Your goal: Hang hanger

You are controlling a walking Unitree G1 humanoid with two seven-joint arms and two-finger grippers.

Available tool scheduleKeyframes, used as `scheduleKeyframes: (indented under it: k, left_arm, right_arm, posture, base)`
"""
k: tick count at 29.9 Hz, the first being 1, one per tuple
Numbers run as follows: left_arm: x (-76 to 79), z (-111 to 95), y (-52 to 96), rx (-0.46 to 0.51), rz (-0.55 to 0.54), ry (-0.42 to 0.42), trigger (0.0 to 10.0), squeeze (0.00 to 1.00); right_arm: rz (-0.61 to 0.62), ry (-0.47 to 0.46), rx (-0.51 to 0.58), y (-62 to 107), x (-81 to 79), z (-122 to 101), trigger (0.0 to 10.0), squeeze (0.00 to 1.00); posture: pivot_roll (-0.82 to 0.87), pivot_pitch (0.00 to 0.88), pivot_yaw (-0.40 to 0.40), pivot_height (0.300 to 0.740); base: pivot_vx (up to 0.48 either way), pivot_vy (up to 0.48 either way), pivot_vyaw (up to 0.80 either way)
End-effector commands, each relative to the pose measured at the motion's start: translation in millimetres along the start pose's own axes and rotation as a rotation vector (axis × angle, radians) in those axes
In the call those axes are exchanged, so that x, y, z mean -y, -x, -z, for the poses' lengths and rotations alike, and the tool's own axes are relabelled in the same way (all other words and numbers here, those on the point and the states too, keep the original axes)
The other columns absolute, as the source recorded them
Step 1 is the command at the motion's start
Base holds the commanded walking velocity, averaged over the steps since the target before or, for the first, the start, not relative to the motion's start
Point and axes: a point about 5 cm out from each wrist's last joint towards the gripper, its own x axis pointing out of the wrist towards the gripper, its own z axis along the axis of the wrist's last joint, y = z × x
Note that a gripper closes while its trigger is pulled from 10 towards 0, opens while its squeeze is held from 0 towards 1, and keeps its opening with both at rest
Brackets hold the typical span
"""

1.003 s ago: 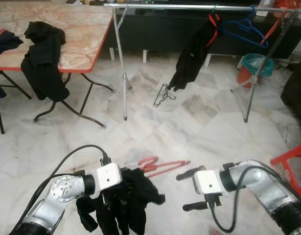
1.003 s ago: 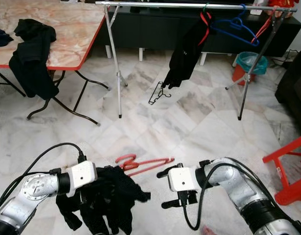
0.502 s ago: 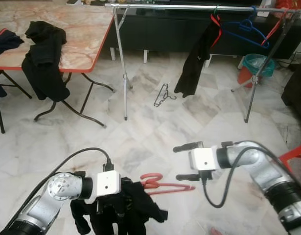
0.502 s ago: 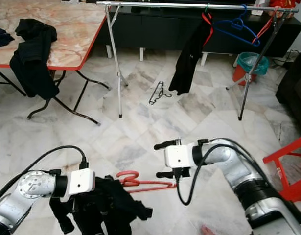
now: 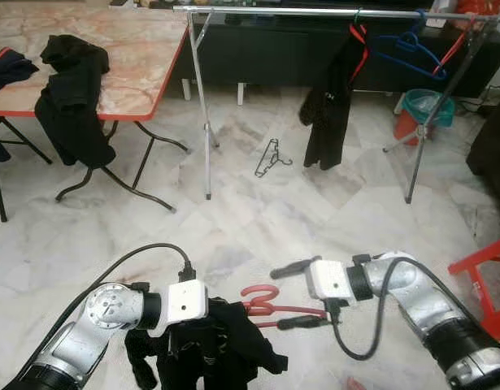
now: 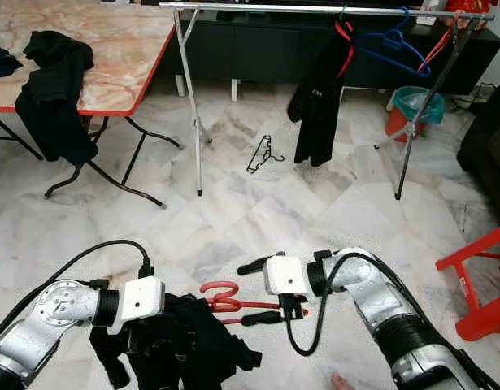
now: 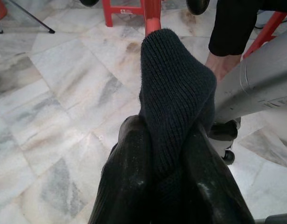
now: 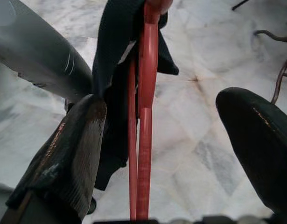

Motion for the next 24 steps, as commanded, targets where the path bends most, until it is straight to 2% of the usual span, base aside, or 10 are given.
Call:
scheduleKeyframes:
  k: [1,11,18,19,20,24]
  left_arm:
    - [-4.9,-5.6,1.1,0.024,-0.011,-0.005,10.0,0.0]
    - [-6.2,-16.7,1.7,0.066,0.004,0.005,10.0,0.0]
    - [-7.0,-22.0,0.5,0.082,0.018,0.004,10.0,0.0]
    - [-7.0,-22.5,0.4,0.084,0.019,0.004,10.0,0.0]
    - [-6.9,-22.9,0.4,0.084,0.02,0.005,10.0,0.0]
    - [-6.5,-23.7,0.4,0.086,0.022,0.006,10.0,0.0]
  right_arm:
    - [0.015,0.01,-0.015,3.5,1.9,1.6,10.0,0.0]
    - [0.014,0.005,-0.022,-1.9,0.4,4.5,9.8,0.0]
    - [0.059,0.014,-0.032,-4.9,5.5,6.5,10.0,0.0]
    - [0.061,0.017,-0.031,-5.1,5.9,6.3,7.8,0.0]
    - [0.063,0.019,-0.028,-5.3,6.2,5.9,0.0,0.0]
    - [0.061,0.016,-0.025,-5.5,6.2,6.0,0.0,0.0]
  posture:
    - [0.03,0.079,-0.018,0.74]
    - [0.03,0.073,-0.02,0.74]
    - [0.03,0.065,-0.023,0.74]
    - [0.04,0.064,-0.024,0.74]
    - [0.04,0.062,-0.024,0.74]
    - [0.04,0.061,-0.024,0.74]
  base:
    - [0.0,0.0,0.0]
    - [0.0,0.0,0.0]
    - [0.0,0.0,0.0]
    - [0.0,0.0,0.0]
    - [0.0,0.0,0.0]
    - [0.0,0.0,0.0]
